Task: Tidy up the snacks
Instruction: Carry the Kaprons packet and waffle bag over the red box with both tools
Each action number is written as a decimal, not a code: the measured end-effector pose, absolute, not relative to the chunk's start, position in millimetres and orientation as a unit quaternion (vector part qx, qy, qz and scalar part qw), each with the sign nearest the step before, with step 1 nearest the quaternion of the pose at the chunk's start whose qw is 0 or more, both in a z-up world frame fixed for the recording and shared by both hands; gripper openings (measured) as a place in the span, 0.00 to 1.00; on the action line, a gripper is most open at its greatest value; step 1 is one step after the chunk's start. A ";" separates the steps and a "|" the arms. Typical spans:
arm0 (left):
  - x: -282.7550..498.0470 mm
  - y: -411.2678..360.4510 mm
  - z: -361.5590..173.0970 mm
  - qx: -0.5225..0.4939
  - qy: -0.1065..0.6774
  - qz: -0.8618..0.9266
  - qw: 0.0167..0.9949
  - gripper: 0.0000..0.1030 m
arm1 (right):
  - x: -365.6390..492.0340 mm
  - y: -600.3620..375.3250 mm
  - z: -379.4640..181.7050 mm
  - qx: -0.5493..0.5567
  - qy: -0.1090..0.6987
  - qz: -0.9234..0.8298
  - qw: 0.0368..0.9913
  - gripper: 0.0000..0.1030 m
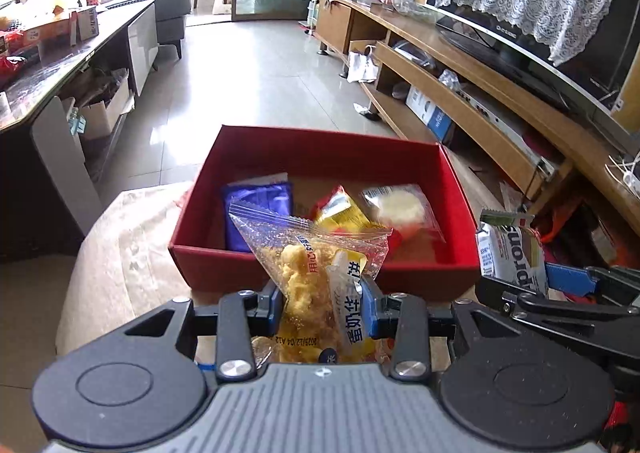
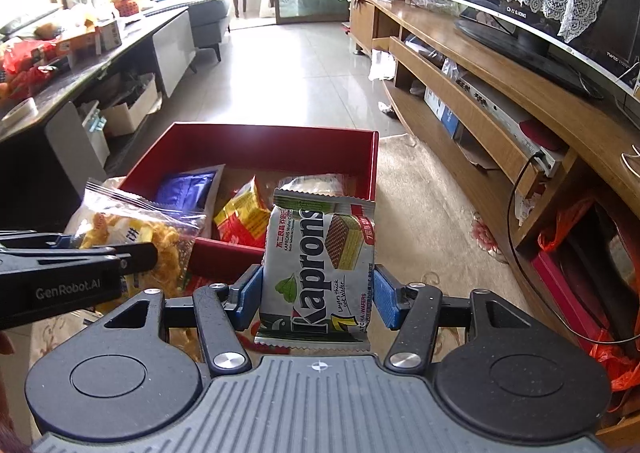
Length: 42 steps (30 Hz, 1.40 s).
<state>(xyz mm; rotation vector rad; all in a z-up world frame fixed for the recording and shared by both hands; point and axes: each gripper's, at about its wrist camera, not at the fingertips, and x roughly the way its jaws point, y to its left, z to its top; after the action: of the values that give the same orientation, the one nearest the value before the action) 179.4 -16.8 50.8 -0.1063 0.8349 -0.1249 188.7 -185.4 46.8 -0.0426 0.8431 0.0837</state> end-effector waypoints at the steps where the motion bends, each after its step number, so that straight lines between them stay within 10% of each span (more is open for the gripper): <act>1: 181.7 -15.9 51.3 -0.052 0.404 -0.059 0.911 0.32 | 190.9 -185.1 46.6 -0.020 0.409 0.040 0.911 0.62; 42: 283.0 -8.9 33.2 -0.036 0.399 -0.004 0.916 0.32 | 284.0 -175.0 14.4 -0.030 0.423 0.039 0.905 0.62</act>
<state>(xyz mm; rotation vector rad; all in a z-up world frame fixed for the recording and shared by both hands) 283.0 -8.9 33.2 -0.0737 0.8221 -0.0076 284.0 -175.0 14.4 -0.0613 0.8740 0.0803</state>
